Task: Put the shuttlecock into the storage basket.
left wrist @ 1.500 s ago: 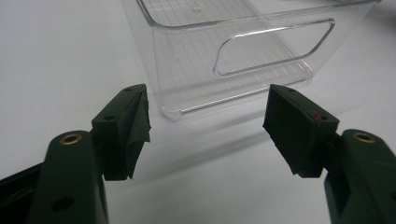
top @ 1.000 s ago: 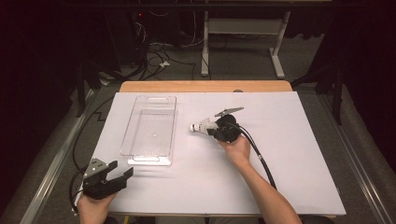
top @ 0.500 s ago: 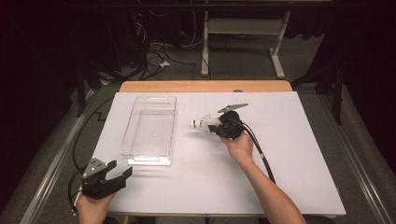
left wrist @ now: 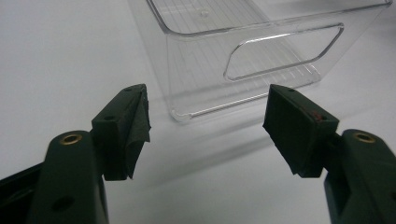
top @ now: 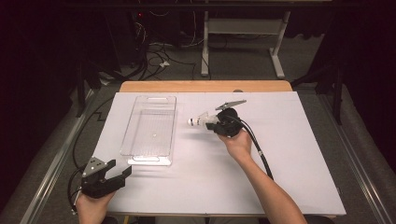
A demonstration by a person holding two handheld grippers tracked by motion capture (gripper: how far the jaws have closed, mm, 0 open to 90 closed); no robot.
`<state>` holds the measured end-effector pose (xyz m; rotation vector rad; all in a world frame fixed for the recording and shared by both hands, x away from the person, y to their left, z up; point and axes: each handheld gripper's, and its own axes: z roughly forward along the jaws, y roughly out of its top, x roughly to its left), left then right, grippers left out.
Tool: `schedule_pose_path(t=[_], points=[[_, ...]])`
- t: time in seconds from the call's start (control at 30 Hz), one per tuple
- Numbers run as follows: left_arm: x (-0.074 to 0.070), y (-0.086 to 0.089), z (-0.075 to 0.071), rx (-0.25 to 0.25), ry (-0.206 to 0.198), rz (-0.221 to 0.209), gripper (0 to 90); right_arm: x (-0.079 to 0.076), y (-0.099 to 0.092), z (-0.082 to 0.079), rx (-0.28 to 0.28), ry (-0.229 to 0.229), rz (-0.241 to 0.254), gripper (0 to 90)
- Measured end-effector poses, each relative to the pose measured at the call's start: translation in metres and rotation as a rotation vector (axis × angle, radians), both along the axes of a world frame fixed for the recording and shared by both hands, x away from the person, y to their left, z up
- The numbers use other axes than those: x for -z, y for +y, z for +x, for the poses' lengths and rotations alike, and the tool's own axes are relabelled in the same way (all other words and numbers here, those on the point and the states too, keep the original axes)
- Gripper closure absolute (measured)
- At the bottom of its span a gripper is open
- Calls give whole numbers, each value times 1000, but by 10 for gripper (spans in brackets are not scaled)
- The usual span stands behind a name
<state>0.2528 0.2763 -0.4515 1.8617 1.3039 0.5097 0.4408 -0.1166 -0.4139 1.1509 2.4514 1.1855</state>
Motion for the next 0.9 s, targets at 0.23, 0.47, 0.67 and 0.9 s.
schedule_pose_path(t=[0.23,0.47,0.67,0.9], points=[[-1,-1,0,3,-5,7,323,-6,4,0,-12,-4,7,892],[-1,1,0,-11,-7,3,322,-10,4,1,-17,-5,12,892],[0,3,1,-11,-1,-1,322,-14,7,1,-30,-10,18,892],[1,2,-1,-13,4,-17,323,-20,13,1,-53,-6,24,892]])
